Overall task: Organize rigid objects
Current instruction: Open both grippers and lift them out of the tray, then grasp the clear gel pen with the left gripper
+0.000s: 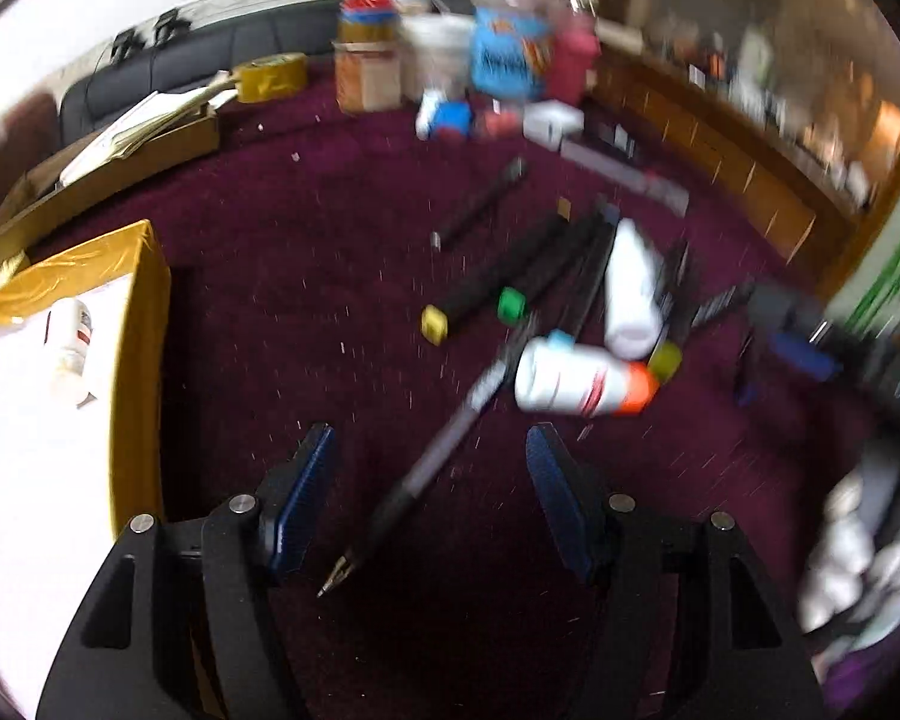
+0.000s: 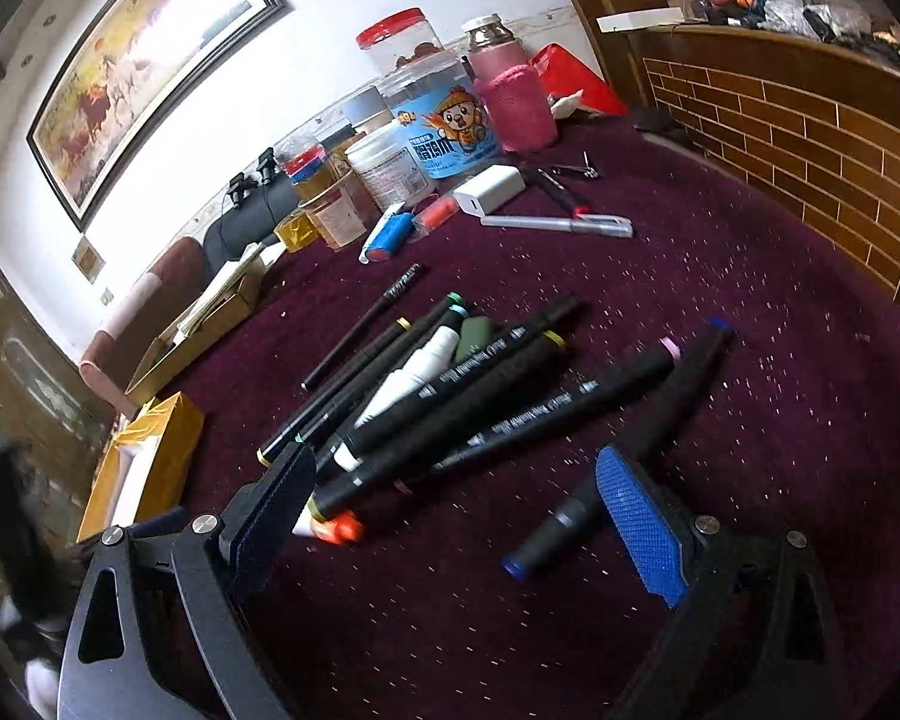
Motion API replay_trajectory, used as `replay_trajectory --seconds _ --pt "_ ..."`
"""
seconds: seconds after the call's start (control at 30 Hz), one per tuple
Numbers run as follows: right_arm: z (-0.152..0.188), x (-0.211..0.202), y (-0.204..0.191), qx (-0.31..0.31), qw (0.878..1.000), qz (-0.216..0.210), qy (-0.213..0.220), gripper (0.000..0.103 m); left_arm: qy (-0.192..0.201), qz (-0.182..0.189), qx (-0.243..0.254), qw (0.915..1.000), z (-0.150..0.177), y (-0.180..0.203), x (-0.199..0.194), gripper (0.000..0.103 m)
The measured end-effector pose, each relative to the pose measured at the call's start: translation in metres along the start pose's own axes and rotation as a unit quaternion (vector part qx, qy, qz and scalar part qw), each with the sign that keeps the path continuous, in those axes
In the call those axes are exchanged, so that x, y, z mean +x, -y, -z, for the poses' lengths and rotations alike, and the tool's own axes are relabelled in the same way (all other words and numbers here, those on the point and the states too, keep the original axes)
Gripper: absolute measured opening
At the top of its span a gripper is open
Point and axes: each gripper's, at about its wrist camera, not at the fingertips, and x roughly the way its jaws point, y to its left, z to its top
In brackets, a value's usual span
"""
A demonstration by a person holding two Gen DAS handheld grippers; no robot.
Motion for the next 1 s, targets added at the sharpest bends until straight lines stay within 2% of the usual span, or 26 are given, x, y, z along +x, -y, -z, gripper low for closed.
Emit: replay_trajectory --seconds 0.07,0.13,0.17,0.2,0.37,0.47,0.53,0.6,0.67,0.7,0.77,0.8,0.9,1.0 --pt "0.003 -0.001 0.002 0.001 1.0 -0.008 -0.001 0.092 -0.018 -0.021 0.029 0.9992 0.007 0.009 0.012 0.062" --pt "0.004 -0.001 0.001 -0.001 1.0 -0.017 -0.002 0.092 -0.006 -0.006 0.031 0.9995 0.009 0.012 0.011 0.04" --pt "0.005 -0.003 -0.001 -0.005 1.0 -0.018 0.0 0.092 -0.003 -0.01 0.027 0.9996 0.009 0.013 0.009 0.025" --pt "0.006 -0.003 -0.002 -0.01 1.0 -0.019 0.0 0.092 -0.001 -0.021 0.024 0.9995 0.011 0.011 0.006 0.015" --pt "0.011 -0.001 -0.006 -0.029 0.999 -0.026 -0.004 0.092 0.013 0.009 -0.006 0.9999 0.021 0.005 -0.007 0.003" --pt "0.013 0.0 -0.018 -0.054 0.998 -0.028 -0.014 0.092 0.017 -0.002 0.008 0.9998 0.024 0.012 -0.009 0.004" --pt "0.016 0.001 -0.025 -0.069 0.997 -0.022 -0.018 0.092 0.017 -0.004 0.011 0.9998 0.023 0.015 -0.004 0.009" --pt "0.018 0.004 -0.028 -0.078 0.997 -0.012 -0.019 0.092 0.007 -0.014 0.017 0.9997 0.02 0.015 0.005 0.029" --pt "0.019 0.007 -0.028 -0.079 0.997 -0.005 -0.023 0.092 0.006 -0.005 0.02 0.9998 0.015 0.015 0.007 0.031" --pt "0.019 0.008 -0.028 -0.078 0.997 -0.004 -0.026 0.092 0.003 -0.006 0.027 0.9996 0.015 0.015 0.008 0.029" --pt "0.019 0.008 -0.028 -0.081 0.996 -0.004 -0.031 0.092 0.002 -0.002 0.032 0.9995 0.017 0.016 0.004 0.012" --pt "0.019 0.008 -0.03 -0.086 0.996 -0.006 -0.035 0.092 0.002 0.0 0.032 0.9995 0.02 0.015 0.001 0.009" --pt "0.021 0.005 -0.045 -0.122 0.991 -0.021 -0.052 0.092 -0.001 0.03 -0.005 0.9995 0.032 0.001 -0.01 0.006" --pt "0.026 0.008 -0.072 -0.19 0.978 -0.032 -0.08 0.092 0.007 0.058 -0.043 0.9973 0.046 -0.015 -0.025 0.006"
